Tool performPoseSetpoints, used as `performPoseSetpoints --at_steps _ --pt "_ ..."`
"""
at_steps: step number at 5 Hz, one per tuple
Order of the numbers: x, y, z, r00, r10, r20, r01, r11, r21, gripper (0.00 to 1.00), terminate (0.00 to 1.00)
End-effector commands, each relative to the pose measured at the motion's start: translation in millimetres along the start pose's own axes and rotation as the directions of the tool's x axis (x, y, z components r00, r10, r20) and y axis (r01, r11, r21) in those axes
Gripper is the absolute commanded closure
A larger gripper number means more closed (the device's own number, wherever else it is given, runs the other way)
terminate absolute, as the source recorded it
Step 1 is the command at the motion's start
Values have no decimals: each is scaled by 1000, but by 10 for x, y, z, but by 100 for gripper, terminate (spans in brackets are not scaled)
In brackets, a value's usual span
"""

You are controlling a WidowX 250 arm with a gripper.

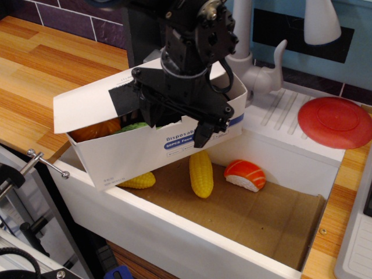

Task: Open white1fbox flap

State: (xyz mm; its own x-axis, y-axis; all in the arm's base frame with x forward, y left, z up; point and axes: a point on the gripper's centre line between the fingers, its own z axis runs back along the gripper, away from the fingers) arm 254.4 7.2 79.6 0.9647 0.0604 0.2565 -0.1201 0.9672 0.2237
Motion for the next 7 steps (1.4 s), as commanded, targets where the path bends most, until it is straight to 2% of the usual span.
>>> performPoseSetpoints --at_steps 1,2,3,5,7 --pt "256 238 277 992 -59 112 49 994 95 0 0" --pt "447 435 346 985 -119 128 101 986 136 0 0" --pt "672 582 355 973 -185 138 164 975 153 0 0" --pt "1092 834 233 935 -307 177 278 946 168 0 0" --pt "1392 929 -30 909 -370 194 356 929 102 0 0"
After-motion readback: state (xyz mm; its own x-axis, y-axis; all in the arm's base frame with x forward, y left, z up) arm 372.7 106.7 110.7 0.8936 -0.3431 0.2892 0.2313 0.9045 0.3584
